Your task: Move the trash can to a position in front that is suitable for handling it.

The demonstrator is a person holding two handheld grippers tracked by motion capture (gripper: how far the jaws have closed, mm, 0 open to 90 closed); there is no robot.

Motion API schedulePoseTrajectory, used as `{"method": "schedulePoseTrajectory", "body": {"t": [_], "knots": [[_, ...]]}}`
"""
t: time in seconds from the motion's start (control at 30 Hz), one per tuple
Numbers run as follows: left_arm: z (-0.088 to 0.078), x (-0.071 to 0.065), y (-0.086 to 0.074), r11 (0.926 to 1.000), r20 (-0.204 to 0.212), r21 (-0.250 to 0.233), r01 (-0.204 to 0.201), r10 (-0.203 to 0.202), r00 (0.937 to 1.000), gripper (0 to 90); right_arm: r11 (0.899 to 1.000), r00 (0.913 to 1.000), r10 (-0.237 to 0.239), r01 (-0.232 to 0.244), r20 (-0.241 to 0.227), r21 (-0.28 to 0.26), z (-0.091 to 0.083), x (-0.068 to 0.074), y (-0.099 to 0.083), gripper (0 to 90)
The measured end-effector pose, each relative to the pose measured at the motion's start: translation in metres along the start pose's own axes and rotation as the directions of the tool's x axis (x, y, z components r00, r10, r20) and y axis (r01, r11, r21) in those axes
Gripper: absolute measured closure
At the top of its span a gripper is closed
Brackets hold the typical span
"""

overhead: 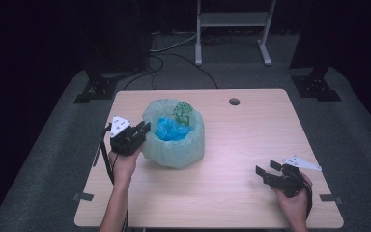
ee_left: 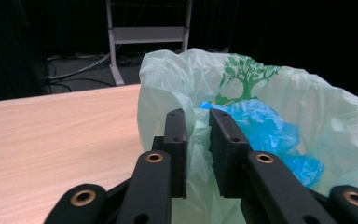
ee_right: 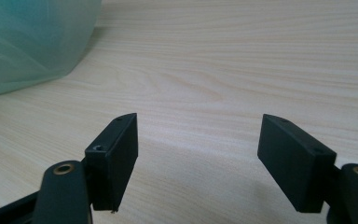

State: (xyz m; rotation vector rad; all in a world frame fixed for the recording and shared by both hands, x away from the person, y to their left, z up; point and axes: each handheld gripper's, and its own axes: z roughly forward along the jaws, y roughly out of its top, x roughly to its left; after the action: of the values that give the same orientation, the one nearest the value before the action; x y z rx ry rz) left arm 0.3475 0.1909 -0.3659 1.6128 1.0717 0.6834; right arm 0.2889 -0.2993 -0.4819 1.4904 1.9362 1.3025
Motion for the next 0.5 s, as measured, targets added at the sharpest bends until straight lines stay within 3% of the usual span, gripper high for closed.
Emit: {"method": "schedulePoseTrajectory", "body": {"t": [0.17, 0.27, 0.43, 0.5], "knots": [[-0.003, 0.001, 0.002, 0.9999, 0.008, -0.014, -0.009, 0.010, 0.9999, 80.7, 1.000, 0.9999, -0.012, 0.012, -0.010, 0.007, 0.001, 0.002, 0.007, 28.2], [-0.002, 0.000, 0.002, 0.9999, 0.020, -0.014, -0.007, 0.008, 0.9998, 81.4, 1.000, 0.9989, -0.021, 0.021, -0.041, 0.004, 0.003, 0.009, 0.018, 28.3], [-0.003, -0.001, 0.002, 0.9998, 0.042, -0.021, 0.007, -0.006, 0.9991, 81.4, 0.998, 0.9944, -0.069, 0.069, -0.080, -0.009, 0.007, 0.026, 0.044, 28.2], [-0.003, 0.000, 0.002, 0.9997, 0.048, -0.021, 0.014, -0.013, 0.9988, 81.3, 0.995, 0.9885, -0.099, 0.096, -0.114, -0.025, 0.012, 0.041, 0.066, 28.2]]}}
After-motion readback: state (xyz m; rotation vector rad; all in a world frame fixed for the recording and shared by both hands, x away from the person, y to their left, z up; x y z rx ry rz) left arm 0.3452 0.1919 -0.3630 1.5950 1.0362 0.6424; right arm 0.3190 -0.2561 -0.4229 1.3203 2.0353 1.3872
